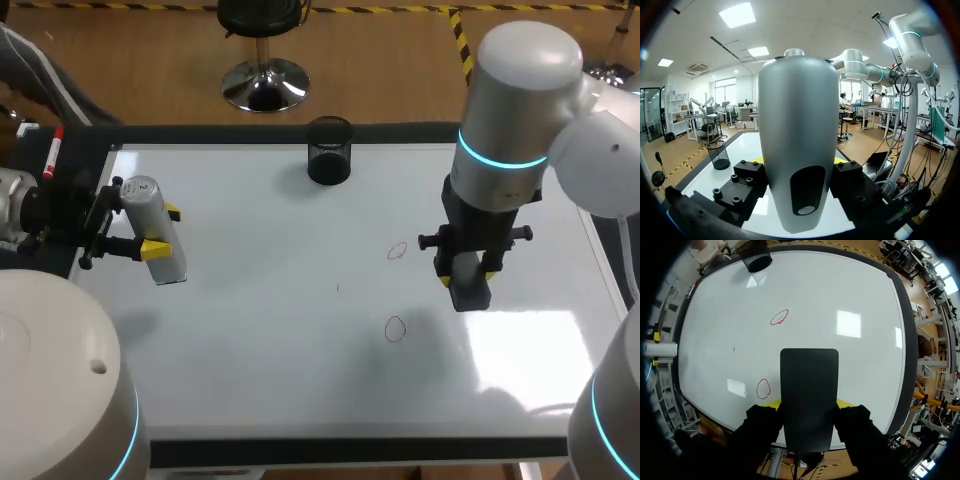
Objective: Pick up the inspection probe, press it on each red-marked spot on the whiteboard one by one, put down the probe, pick up the eraser, and wipe off all the red marks.
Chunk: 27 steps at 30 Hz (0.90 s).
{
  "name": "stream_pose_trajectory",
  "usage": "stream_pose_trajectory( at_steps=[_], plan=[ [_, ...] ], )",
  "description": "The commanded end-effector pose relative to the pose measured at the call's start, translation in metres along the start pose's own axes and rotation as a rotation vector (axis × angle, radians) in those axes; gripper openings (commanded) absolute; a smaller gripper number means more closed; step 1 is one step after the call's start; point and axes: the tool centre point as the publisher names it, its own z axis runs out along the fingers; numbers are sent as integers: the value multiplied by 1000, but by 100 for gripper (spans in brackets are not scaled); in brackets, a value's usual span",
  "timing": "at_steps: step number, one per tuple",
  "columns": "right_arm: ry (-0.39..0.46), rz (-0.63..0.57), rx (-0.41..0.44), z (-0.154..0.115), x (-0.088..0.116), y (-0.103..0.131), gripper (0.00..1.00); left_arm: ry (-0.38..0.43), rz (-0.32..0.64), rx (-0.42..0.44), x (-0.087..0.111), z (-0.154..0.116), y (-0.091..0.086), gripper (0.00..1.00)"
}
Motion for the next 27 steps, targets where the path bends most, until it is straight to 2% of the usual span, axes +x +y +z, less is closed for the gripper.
stream_pose_trajectory(
  at_steps=[1, 12, 27],
  plan=[
    [4, -1, -3, 0, -2, -1, 0, -18, -13, 5, 0, 3, 0, 0],
    [4, -1, -3, 0, -2, -1, 0, -16, -34, -5, 12, 18, -1, 0],
    [4, -1, -3, 0, -2, -1, 0, -57, -41, -12, 33, 47, 1, 0]
  ],
)
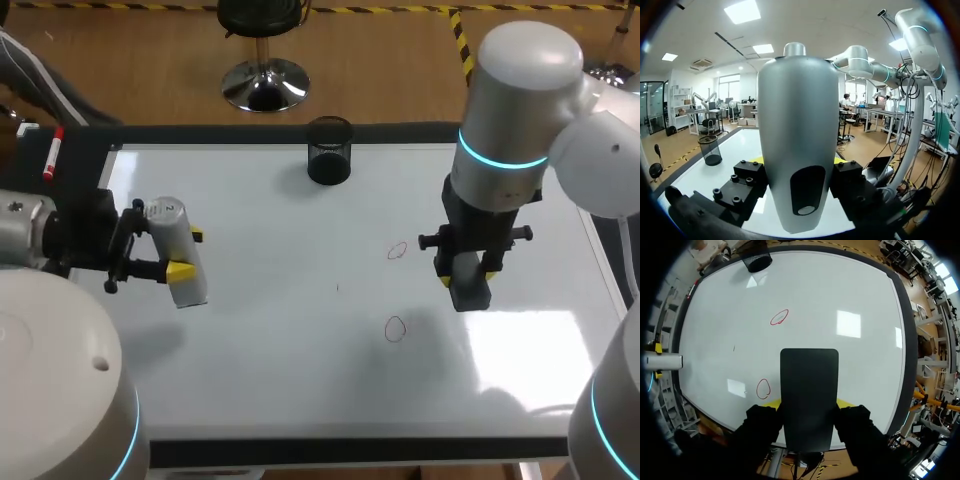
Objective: Pick up the inspection probe, press it on each red-marked spot on the whiteboard one by one, put down the probe, pick up the eraser, and wipe off all the red marks.
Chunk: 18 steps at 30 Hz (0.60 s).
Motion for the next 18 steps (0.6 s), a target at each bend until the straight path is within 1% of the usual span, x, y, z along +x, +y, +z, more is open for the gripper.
stream_pose_trajectory(
  at_steps=[1, 6, 10, 12, 18],
  plan=[
    [4, -1, -2, 0, -2, -1, 0, -23, 4, -9, 7, 9, -3, 0],
    [4, -1, -2, 0, -2, -1, 0, -27, 8, -12, 11, 19, -5, 0],
    [4, -1, -2, 0, -2, -1, 0, -8, 14, -7, 13, 35, -7, 0],
    [4, -1, -2, 0, -2, -1, 0, 8, 19, -6, 11, 39, -7, 0],
    [4, -1, -2, 0, -2, -1, 0, 14, 19, -4, 6, 53, -8, 0]
  ],
)
